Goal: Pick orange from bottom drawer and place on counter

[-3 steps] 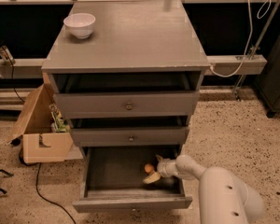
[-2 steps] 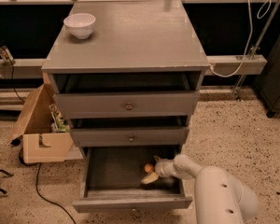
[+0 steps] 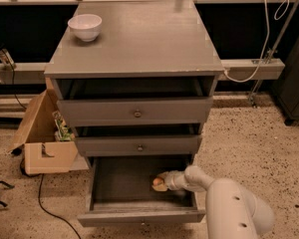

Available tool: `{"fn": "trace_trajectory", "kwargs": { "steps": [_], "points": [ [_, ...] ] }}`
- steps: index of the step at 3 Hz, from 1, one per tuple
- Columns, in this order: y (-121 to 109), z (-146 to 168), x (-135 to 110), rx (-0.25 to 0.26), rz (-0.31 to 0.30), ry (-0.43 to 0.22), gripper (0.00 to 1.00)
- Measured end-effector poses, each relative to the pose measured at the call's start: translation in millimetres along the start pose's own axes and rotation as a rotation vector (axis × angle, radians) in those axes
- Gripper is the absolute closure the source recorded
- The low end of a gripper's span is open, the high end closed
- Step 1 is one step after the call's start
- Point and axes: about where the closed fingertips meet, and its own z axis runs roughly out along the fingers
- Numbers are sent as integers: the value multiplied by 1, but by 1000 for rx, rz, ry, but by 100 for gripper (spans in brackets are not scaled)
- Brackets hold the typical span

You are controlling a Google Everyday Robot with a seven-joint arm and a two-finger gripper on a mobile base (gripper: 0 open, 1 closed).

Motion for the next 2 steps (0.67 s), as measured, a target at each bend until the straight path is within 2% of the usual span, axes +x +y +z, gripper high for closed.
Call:
{"fn": "trace_trajectory", "kwargs": {
  "steps": [1, 2],
  "points": [
    [11, -17, 5, 1, -34, -30, 80],
    [29, -64, -4, 13, -113, -106, 100]
  ]
}}
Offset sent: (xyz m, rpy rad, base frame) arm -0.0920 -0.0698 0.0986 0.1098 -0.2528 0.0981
